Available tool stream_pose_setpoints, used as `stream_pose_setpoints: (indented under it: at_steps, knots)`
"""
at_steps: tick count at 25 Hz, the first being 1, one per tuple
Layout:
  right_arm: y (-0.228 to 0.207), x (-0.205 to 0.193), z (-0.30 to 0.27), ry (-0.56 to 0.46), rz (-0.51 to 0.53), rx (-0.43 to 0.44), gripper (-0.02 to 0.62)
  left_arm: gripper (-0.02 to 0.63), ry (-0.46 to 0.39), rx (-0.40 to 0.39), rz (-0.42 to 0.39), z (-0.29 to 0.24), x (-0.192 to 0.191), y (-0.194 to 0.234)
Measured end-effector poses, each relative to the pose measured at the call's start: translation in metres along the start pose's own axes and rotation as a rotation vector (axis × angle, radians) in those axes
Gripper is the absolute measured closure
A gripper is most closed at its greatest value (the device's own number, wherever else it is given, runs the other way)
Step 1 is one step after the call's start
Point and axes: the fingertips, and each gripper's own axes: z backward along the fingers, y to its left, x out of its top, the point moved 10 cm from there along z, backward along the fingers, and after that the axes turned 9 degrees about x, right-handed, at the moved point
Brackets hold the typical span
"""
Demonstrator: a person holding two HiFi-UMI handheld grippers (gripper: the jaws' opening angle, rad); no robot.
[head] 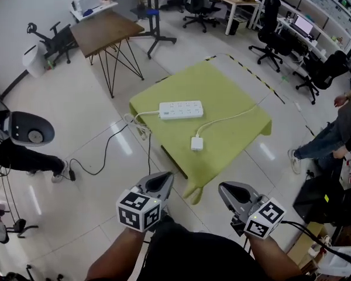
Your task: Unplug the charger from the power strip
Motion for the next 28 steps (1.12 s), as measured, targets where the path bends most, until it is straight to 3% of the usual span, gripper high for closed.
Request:
stream_pose_setpoints:
  at_steps: [5, 7, 16, 21, 28]
  knots:
    - [0.033, -0.027, 0.076, -0.002, -0.018, 0.016, 0.594, 0.6, 0.01, 0.006, 0.146, 0.03, -0.046, -0.07]
    - [0.042, -0.041, 0.103, -0.01, -0.035, 0.027, 0.594, 0.6, 0.009, 0.017, 0.16, 0.044, -0.063, -0.097]
    - [0.057, -0.071, 0.162, 0.026, -0.054, -0.001, 0.594, 0.6, 0.073, 0.074, 0.119, 0.096, -0.103, -0.157]
    - [0.063, -0.075, 0.164, 0.019, -0.063, -0.029, 0.594, 0.6, 0.067, 0.076, 0.072, 0.099, -0.106, -0.159]
    - [0.09, -0.073, 0.145, 0.062, -0.044, -0.08, 0.595, 0.6, 0.075, 0.016, -0.036, 0.101, -0.09, -0.141]
